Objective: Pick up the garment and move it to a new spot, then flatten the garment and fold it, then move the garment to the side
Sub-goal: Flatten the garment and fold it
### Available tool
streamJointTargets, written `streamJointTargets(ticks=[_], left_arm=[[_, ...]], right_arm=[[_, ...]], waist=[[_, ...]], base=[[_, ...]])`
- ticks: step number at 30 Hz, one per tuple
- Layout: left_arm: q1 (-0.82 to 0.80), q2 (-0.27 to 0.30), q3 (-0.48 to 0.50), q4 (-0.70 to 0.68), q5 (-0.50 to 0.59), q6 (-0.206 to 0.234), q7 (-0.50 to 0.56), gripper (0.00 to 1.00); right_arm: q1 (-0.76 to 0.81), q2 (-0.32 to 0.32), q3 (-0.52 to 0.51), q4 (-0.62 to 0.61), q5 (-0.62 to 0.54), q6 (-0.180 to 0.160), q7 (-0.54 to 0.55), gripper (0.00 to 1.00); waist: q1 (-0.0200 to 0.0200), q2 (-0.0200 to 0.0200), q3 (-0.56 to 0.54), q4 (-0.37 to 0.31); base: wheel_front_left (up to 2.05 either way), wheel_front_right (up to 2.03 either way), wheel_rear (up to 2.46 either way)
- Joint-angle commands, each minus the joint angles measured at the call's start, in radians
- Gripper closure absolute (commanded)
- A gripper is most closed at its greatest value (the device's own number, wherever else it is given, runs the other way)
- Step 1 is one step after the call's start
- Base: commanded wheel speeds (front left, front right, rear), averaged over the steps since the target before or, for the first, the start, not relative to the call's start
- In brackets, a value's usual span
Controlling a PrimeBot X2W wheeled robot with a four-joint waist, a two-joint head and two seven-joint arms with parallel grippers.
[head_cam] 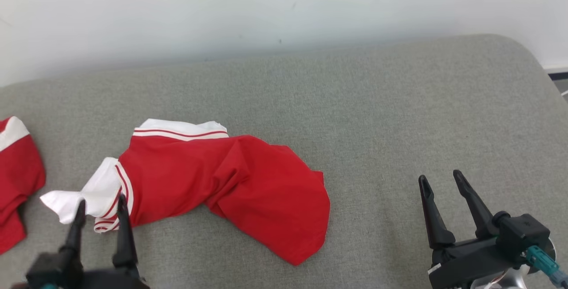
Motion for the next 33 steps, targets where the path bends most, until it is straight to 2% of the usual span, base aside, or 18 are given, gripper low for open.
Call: streamJointTargets(ticks=[1,12,25,33], left_arm=[[0.026,-0.001,-0.002,-0.009,0.001,0.004,-0.006,0.0],[0.127,0.011,-0.046,-0.022,0.008,0.022,0.024,0.0],[0.115,0.015,-0.066,-0.036,0.015,0.029,0.052,0.0],[0.083,0.014,-0.062,-0.003,-0.001,0.001,0.04,0.0]], right_arm=[[0.015,-0.002,0.002,-0.002,-0.003,0.0,0.002,0.0],[0.094,0.01,-0.01,-0.019,-0.018,0.0,0.042,0.0],[0.128,0.022,-0.017,-0.049,-0.024,0.0,0.065,0.0],[0.129,0.023,-0.017,-0.056,-0.021,0.0,0.066,0.0]], waist=[[0.0001,0.0001,-0.019,0.006],[0.0001,0.0001,-0.091,0.017],[0.0001,0.0001,-0.101,0.02],[0.0001,0.0001,-0.095,0.026]], base=[[0.0,0.0,0.0],[0.0,0.0,0.0],[0.0,0.0,0.0],[0.0,0.0,0.0]])
